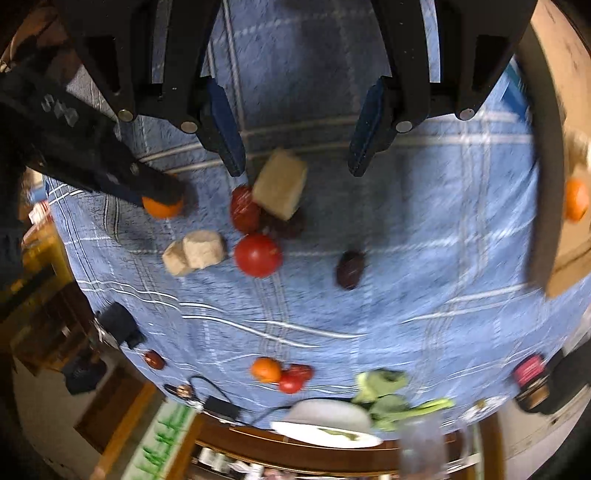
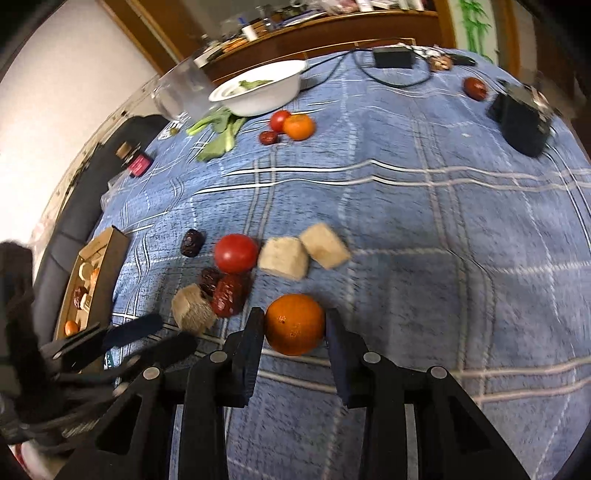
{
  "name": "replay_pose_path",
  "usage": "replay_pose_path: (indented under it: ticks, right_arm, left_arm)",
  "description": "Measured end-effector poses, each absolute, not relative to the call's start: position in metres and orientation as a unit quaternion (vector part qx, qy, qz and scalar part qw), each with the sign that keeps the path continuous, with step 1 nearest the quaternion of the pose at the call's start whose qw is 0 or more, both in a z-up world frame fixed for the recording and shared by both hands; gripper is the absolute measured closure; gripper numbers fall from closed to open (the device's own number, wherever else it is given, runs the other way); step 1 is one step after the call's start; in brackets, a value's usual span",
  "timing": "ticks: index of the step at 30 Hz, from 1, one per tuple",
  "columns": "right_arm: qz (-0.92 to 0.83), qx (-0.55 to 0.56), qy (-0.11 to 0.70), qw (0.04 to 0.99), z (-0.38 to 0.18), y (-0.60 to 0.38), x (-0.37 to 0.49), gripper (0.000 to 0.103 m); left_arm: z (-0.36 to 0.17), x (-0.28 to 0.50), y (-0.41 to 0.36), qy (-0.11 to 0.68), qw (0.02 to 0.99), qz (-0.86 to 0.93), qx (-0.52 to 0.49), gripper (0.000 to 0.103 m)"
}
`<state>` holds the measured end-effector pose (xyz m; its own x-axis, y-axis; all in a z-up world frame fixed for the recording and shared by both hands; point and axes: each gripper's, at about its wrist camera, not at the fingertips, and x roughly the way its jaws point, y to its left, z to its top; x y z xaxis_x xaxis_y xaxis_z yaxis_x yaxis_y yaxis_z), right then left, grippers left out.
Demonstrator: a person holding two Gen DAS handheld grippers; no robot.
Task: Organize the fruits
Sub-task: 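Grasp a mandarin orange with the right tool while the left tool grasps a beige cube, then release the beige cube into the box with the left tool while the right tool releases the orange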
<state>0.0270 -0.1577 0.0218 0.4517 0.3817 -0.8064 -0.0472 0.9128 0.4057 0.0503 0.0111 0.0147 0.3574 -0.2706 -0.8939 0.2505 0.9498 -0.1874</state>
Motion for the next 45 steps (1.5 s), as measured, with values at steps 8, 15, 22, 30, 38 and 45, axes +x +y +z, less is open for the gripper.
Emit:
replay_pose_path:
  ticks: [8, 15, 22, 30, 38, 45]
  right_arm:
    - [0.114, 0.163, 0.504, 0.841, 0.029, -0.165, 0.004, 0.068]
    - [0.123, 0.159, 0.498, 0.844, 0.039, -0.150, -0.004, 0.068]
    - [0.159, 0.137, 0.489, 0.847, 0.059, -0.107, -0.010, 0.067]
    - [0.228, 0.104, 0.474, 0.844, 0.088, -0.022, -0.007, 0.067]
    - [0.299, 0.064, 0.479, 0.823, 0.090, 0.082, -0.010, 0.067]
    - [0.325, 0.024, 0.492, 0.807, 0.073, 0.148, -0.013, 0.066]
  left_arm:
    - [0.013, 0.054, -0.001, 0.530, 0.829, -0.178, 0.015, 0.080]
    - [0.032, 0.030, 0.021, 0.519, 0.837, -0.171, -0.019, 0.080]
    - [0.066, 0.001, 0.082, 0.499, 0.851, -0.142, -0.075, 0.080]
    - [0.078, -0.026, 0.200, 0.499, 0.857, -0.043, -0.125, 0.079]
    - [0.061, -0.039, 0.288, 0.523, 0.842, 0.025, -0.127, 0.079]
    - [0.047, -0.034, 0.318, 0.542, 0.832, 0.023, -0.119, 0.079]
